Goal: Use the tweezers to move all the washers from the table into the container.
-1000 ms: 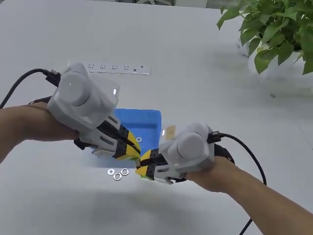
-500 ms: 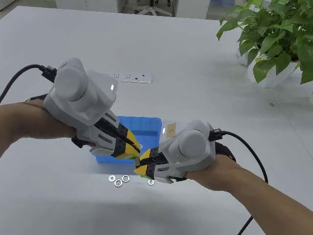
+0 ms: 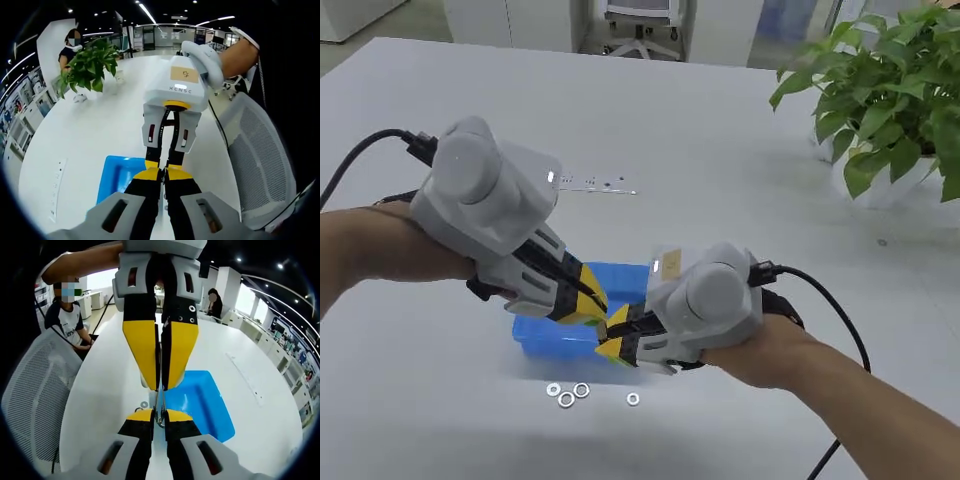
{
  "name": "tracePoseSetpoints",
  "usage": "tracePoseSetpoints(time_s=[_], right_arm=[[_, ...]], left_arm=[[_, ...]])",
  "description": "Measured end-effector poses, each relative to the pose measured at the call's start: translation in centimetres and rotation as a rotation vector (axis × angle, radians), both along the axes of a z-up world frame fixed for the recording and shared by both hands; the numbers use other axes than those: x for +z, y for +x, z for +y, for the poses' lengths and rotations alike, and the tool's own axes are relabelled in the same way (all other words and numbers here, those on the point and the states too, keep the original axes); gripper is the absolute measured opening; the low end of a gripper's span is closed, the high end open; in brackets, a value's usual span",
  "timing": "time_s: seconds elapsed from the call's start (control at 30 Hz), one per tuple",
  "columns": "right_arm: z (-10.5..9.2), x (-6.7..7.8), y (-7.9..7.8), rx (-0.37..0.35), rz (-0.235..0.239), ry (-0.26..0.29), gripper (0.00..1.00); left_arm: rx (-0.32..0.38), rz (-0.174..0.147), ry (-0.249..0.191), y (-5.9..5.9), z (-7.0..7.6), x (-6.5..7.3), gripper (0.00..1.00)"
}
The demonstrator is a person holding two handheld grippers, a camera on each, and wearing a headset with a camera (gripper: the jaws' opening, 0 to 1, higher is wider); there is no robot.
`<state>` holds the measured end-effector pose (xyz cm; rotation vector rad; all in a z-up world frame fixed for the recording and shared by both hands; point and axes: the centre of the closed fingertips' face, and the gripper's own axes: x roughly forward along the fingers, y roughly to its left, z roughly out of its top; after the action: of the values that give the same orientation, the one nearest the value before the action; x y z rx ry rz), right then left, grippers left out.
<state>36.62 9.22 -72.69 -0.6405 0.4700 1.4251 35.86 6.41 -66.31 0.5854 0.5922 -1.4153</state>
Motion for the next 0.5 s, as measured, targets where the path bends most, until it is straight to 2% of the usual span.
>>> tracePoseSetpoints(time_s=[0.3, 0.5], right_arm=[[0.6, 0.2, 1.7, 0.009, -0.008, 0.002, 0.09], [0.9, -0.2, 2.9, 0.011, -0.008, 0.001, 0.09]], left_arm=[[0.017, -0.011, -0.003, 1.6, 0.6, 0.2, 0.06], [0.031, -0.014, -0.005, 2.9, 1.0, -0.2, 0.06]])
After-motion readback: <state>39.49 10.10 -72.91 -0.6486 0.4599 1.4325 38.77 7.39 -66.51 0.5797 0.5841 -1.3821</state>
